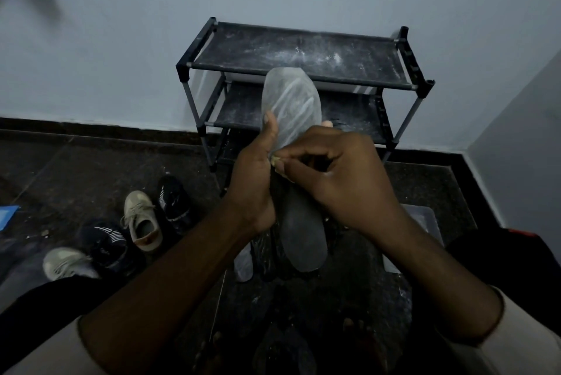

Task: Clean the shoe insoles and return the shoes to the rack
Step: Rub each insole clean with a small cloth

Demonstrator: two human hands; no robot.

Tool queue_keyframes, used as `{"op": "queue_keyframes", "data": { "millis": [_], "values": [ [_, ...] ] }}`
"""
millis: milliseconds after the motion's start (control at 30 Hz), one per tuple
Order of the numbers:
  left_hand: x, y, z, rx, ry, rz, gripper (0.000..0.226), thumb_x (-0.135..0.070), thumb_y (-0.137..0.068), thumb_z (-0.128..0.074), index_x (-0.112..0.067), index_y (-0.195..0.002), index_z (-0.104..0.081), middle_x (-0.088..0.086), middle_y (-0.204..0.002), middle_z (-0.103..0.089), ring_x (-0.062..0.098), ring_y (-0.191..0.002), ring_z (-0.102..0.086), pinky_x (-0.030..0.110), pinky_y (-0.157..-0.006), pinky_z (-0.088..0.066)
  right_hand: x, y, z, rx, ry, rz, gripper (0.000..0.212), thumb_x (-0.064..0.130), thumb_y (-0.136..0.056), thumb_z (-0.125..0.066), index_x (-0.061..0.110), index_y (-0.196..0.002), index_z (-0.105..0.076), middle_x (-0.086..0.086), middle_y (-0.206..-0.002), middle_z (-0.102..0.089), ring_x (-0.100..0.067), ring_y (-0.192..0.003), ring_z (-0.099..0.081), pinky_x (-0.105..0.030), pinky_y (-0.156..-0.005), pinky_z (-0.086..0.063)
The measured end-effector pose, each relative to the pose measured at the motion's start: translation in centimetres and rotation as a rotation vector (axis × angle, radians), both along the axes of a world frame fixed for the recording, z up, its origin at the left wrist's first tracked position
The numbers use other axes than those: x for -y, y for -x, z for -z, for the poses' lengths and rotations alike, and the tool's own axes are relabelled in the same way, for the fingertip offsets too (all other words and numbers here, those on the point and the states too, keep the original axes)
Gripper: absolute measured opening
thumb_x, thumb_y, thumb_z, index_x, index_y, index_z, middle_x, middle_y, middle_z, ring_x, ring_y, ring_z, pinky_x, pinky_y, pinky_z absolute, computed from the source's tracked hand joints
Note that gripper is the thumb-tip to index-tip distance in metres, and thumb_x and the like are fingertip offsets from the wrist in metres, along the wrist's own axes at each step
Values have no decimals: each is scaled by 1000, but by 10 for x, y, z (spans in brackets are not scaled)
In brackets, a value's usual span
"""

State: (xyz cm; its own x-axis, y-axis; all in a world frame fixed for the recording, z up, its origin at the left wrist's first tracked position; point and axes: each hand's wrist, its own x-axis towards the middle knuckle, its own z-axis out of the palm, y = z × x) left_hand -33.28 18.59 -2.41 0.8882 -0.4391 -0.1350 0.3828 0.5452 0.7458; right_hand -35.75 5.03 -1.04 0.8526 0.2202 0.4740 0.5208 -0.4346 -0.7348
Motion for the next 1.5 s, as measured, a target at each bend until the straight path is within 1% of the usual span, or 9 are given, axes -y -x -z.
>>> {"op": "queue_keyframes", "data": {
  "millis": [200,300,400,533,667,800,967,1167,1500],
  "values": [
    [0,-2,2,11,7,-10,92,-79,-90,-15,-12,-132,-63,17,-136,-62,28,-125,-61,44,-104,-51,2,-2,-1,-30,-29,14,7,13,-86,-79,14,-93,-82,9,-87,-76,-8,-82,-72,-46,-92,-55],
    [2,-2,5,-3,16,-34,97,-84,-87,-14,-13,-138,-56,18,-137,-62,30,-127,-60,48,-110,-45,-4,0,-2,-19,-51,23,8,13,-87,-79,13,-94,-82,8,-89,-76,-8,-83,-71,-42,-86,-57],
    [1,-2,5,-17,59,-33,90,-80,-91,-17,-11,-130,-61,18,-136,-62,28,-127,-61,41,-105,-50,-3,2,-1,-9,-21,7,8,10,-87,-79,12,-94,-82,6,-89,-77,-7,-82,-72,-34,-80,-58],
    [3,2,3,-25,77,-75,70,-65,-100,-27,-12,-122,-67,16,-123,-70,25,-111,-70,37,-87,-60,-2,-2,-2,-2,-48,55,6,13,-87,-79,12,-93,-81,8,-89,-77,-6,-82,-71,-37,-81,-59],
    [1,2,1,-59,67,-66,71,-61,-101,-30,-8,-116,-75,21,-131,-65,29,-121,-64,39,-100,-54,-4,4,-2,-17,-9,9,9,12,-87,-79,13,-95,-82,8,-91,-77,-5,-84,-72,-36,-87,-58],
    [2,2,2,-69,45,-112,62,-57,-101,-36,-10,-119,-71,18,-119,-71,26,-107,-71,38,-87,-60,-1,0,-3,-15,-26,45,8,12,-87,-79,14,-94,-82,9,-90,-77,-4,-84,-72,-37,-82,-59],
    [3,4,0,-50,10,-135,66,-58,-101,-32,-9,-115,-75,18,-123,-70,27,-114,-69,38,-94,-57,-2,4,-3,-27,19,16,9,14,-86,-80,16,-95,-82,10,-89,-76,-5,-82,-71,-38,-91,-56],
    [3,5,-4,-19,6,-78,70,-60,-101,-37,-4,-140,-51,20,-137,-60,29,-127,-60,41,-103,-51,-2,5,-2,-12,57,-16,9,12,-88,-78,14,-95,-82,7,-87,-75,-8,-80,-71,-37,-79,-58],
    [3,2,2,-24,45,10,69,-55,-105,-29,-1,-147,-43,17,-144,-55,27,-132,-56,37,-101,-52,2,7,0,27,101,42,9,11,-86,-78,15,-93,-82,8,-86,-75,-4,-78,-70,-30,-75,-57]
  ]
}}
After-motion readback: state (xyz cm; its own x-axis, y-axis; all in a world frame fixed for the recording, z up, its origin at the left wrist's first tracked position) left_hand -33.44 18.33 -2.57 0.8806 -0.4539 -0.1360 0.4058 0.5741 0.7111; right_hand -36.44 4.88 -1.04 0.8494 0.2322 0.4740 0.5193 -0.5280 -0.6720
